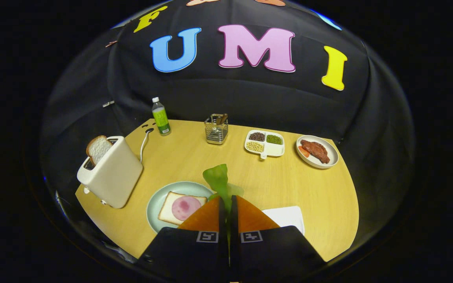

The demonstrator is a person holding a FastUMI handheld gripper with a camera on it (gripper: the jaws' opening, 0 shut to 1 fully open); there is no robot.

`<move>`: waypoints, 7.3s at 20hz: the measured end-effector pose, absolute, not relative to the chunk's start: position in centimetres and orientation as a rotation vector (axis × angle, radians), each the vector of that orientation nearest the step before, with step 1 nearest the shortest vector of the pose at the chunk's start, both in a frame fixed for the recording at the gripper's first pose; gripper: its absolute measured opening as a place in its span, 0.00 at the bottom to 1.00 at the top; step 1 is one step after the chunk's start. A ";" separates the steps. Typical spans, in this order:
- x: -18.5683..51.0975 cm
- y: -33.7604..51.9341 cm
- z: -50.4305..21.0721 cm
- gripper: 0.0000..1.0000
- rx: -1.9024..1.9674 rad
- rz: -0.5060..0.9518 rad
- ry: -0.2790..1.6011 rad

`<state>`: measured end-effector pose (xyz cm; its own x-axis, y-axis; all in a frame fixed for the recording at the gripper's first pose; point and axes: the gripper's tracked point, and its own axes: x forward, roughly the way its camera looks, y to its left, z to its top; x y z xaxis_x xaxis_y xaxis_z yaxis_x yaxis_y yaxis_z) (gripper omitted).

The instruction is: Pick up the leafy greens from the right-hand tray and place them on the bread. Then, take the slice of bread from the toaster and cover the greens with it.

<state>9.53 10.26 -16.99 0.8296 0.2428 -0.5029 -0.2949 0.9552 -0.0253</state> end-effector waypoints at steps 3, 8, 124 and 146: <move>9.4 13.2 -17.8 0.06 -0.122 0.322 0.529; 10.0 16.8 -19.6 0.06 -0.178 0.355 0.539; 13.7 33.4 -9.2 0.14 -0.010 0.455 0.406; 12.0 22.7 -24.2 0.14 0.244 0.300 0.680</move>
<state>11.97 22.69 -24.16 0.7379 0.3490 -0.5777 -0.1917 0.9290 0.3165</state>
